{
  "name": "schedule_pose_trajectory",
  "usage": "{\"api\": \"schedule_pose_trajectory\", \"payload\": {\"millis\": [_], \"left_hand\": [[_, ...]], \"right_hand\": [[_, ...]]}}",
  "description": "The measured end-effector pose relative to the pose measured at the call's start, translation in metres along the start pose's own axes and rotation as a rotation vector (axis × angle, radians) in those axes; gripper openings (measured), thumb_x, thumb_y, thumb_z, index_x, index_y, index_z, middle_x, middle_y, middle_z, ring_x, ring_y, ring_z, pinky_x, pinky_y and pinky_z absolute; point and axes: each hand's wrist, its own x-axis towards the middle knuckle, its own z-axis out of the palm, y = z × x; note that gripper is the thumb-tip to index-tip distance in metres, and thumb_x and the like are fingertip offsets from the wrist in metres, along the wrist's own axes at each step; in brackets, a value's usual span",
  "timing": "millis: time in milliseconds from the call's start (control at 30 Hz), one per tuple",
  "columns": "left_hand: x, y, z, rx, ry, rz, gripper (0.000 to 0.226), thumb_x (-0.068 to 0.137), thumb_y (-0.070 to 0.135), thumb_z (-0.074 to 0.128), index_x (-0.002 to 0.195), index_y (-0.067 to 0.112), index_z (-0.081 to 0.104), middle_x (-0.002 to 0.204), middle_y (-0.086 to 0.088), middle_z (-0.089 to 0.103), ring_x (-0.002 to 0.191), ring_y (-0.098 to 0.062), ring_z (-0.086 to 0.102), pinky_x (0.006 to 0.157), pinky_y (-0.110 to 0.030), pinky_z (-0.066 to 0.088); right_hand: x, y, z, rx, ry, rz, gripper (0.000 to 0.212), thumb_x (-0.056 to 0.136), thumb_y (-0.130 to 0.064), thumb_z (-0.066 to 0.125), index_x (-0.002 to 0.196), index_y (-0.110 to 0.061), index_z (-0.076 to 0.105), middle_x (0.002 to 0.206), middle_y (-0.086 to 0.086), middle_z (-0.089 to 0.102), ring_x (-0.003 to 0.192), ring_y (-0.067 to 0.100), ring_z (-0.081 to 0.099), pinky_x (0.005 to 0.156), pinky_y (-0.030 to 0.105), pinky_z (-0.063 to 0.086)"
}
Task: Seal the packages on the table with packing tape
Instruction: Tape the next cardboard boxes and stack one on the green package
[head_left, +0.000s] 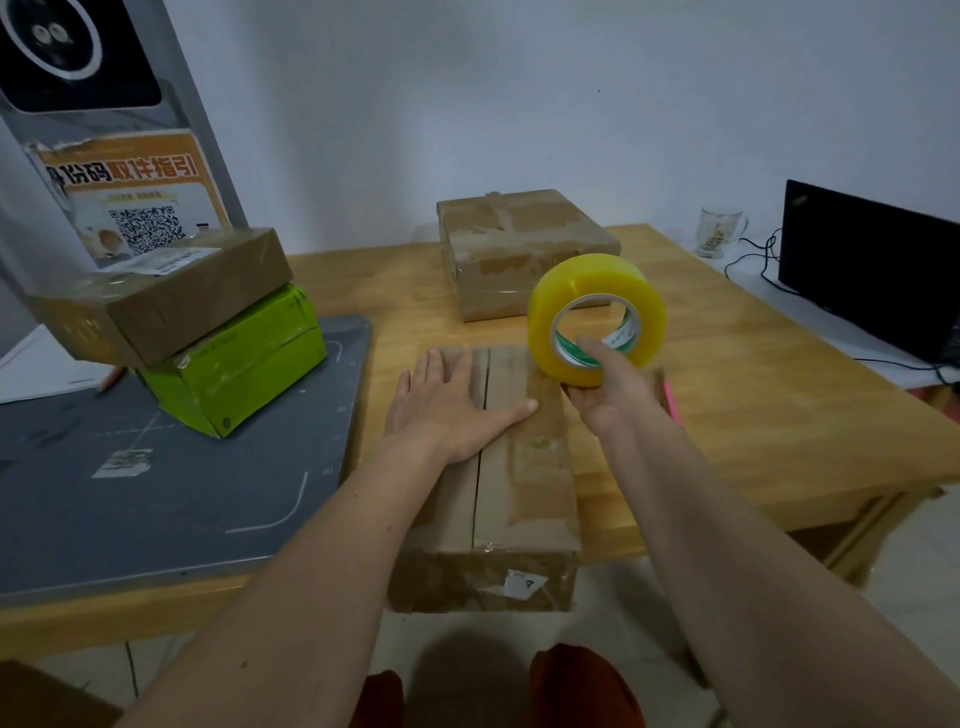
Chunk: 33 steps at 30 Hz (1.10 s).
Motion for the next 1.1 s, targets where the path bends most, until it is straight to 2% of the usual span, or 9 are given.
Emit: {"api": "schedule_pose_trajectory", "payload": {"millis": [167,300,400,467,633,767,933,1033,1100], "left_hand": [[0.0,0.0,0.0,-0.001,-0.002,0.001,0.117,0.065,0.097,0.026,0.156,0.03,-0.003,0.164,-0.008,-0.007,0.151,-0.023,-0.008,0.121,-0.042,-0.003],[-0.001,-0.001,-0.001,0.006,-0.004,-0.002,0.12,0.065,0.097,0.026,0.157,0.025,-0.003,0.164,-0.007,-0.007,0.151,-0.022,-0.007,0.122,-0.042,-0.003],[-0.002,-0.001,-0.004,0.0,-0.012,0.001,0.123,0.065,0.096,0.027,0.157,0.02,-0.003,0.165,-0.006,-0.007,0.151,-0.02,-0.007,0.122,-0.041,-0.003],[-0.003,-0.001,-0.004,0.007,-0.02,0.005,0.124,0.066,0.096,0.027,0.157,0.019,-0.003,0.164,-0.005,-0.008,0.151,-0.02,-0.007,0.122,-0.041,-0.003],[-0.003,0.0,-0.004,0.022,-0.031,0.003,0.125,0.064,0.097,0.025,0.157,0.018,-0.002,0.164,-0.005,-0.008,0.151,-0.02,-0.007,0.121,-0.041,-0.004],[-0.004,0.001,-0.006,0.022,-0.055,0.01,0.12,0.065,0.097,0.023,0.157,0.025,0.0,0.164,-0.007,-0.009,0.151,-0.022,-0.007,0.121,-0.041,-0.004],[0.002,0.019,-0.009,0.086,-0.125,-0.012,0.11,0.067,0.097,0.019,0.156,0.036,-0.001,0.162,-0.019,-0.011,0.15,-0.035,-0.011,0.119,-0.046,-0.006],[0.003,0.045,-0.001,0.093,-0.128,0.202,0.089,0.083,0.084,0.023,0.155,0.038,-0.001,0.164,-0.007,-0.011,0.15,-0.024,-0.014,0.119,-0.044,-0.007],[0.003,0.055,0.005,0.089,-0.094,0.383,0.08,0.094,0.069,0.028,0.157,0.029,-0.001,0.164,0.003,-0.009,0.15,-0.012,-0.012,0.12,-0.039,-0.007]], "right_hand": [[0.003,0.0,0.003,0.025,0.032,0.004,0.05,0.089,-0.01,0.069,0.135,-0.007,0.05,0.124,0.017,0.062,0.106,0.029,0.064,0.087,0.041,0.056],[0.004,-0.023,0.001,-0.101,0.016,-0.06,0.046,0.091,-0.013,0.067,0.134,-0.011,0.049,0.125,0.018,0.058,0.103,0.037,0.063,0.069,0.052,0.057],[0.005,-0.034,-0.007,-0.002,-0.064,0.021,0.047,0.095,-0.015,0.062,0.137,-0.015,0.043,0.125,0.02,0.051,0.093,0.041,0.063,0.063,0.056,0.055],[0.007,-0.031,-0.019,0.066,-0.077,0.074,0.049,0.096,-0.015,0.061,0.14,-0.016,0.04,0.131,0.022,0.048,0.092,0.041,0.061,0.067,0.059,0.054],[0.015,-0.011,-0.043,0.217,0.047,0.113,0.059,0.092,-0.01,0.065,0.143,-0.017,0.036,0.144,0.023,0.041,0.115,0.044,0.055,0.079,0.062,0.051],[0.013,0.008,-0.052,0.233,-0.023,0.141,0.022,0.095,-0.007,0.06,0.115,-0.006,0.054,0.133,0.024,0.056,0.1,0.037,0.063,0.087,0.053,0.051],[0.013,0.022,-0.054,0.17,-0.032,0.174,0.041,0.095,-0.009,0.057,0.135,-0.01,0.048,0.129,0.023,0.06,0.115,0.04,0.059,0.103,0.057,0.043],[0.014,0.022,-0.053,0.14,-0.048,0.167,0.031,0.097,-0.011,0.055,0.127,-0.01,0.05,0.129,0.022,0.06,0.114,0.04,0.06,0.1,0.055,0.045],[0.014,0.021,-0.055,0.139,-0.041,0.167,0.029,0.097,-0.01,0.056,0.125,-0.012,0.051,0.125,0.022,0.061,0.104,0.039,0.062,0.087,0.053,0.05]]}}
